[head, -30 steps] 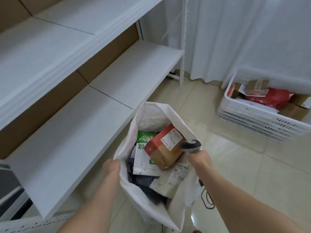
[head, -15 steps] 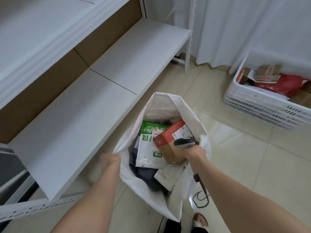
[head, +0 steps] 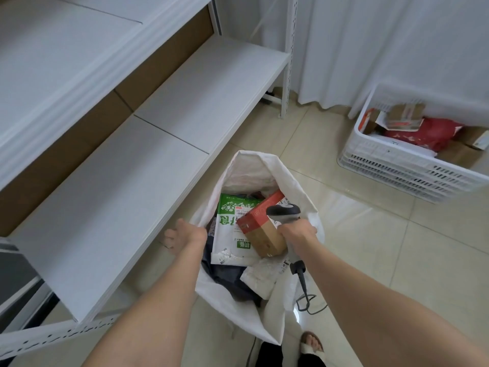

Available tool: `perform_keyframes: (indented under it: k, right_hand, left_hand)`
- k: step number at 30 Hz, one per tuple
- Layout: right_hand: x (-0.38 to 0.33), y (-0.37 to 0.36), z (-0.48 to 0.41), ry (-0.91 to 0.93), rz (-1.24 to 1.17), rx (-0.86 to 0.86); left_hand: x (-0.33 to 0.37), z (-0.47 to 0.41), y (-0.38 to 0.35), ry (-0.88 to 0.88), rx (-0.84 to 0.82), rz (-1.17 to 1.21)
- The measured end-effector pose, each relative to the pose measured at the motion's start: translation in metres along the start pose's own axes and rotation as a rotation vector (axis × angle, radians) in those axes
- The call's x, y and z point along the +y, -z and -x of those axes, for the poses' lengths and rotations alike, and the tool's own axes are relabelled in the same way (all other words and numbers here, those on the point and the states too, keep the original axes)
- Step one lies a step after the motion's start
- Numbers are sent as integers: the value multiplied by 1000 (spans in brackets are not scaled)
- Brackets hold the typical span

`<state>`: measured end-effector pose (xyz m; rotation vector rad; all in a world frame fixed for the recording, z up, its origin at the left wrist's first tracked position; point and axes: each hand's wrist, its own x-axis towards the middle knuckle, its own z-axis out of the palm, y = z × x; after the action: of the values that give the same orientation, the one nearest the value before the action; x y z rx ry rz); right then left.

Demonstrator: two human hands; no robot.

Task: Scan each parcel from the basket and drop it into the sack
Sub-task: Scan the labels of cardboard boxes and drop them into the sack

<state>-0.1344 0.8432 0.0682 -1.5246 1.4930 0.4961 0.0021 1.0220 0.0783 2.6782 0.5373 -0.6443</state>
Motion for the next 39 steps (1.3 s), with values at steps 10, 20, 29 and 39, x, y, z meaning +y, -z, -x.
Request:
perform_keyframes:
  k: [10,20,29,39]
  right_hand:
    - [-10,79,52,168,-461,-41]
    - [24,233,77,225,-1016,-155]
    - [106,408,60,289,-1133,-210]
    - [158,530,9,220,-1300,-178]
  left_hand:
    - [82,58,25,-333,-192,6]
    - [192,187,17,-513,-322,123]
    - [289,370,-46,-716,-331,215]
    - [387,473,-126,-787,-397,169]
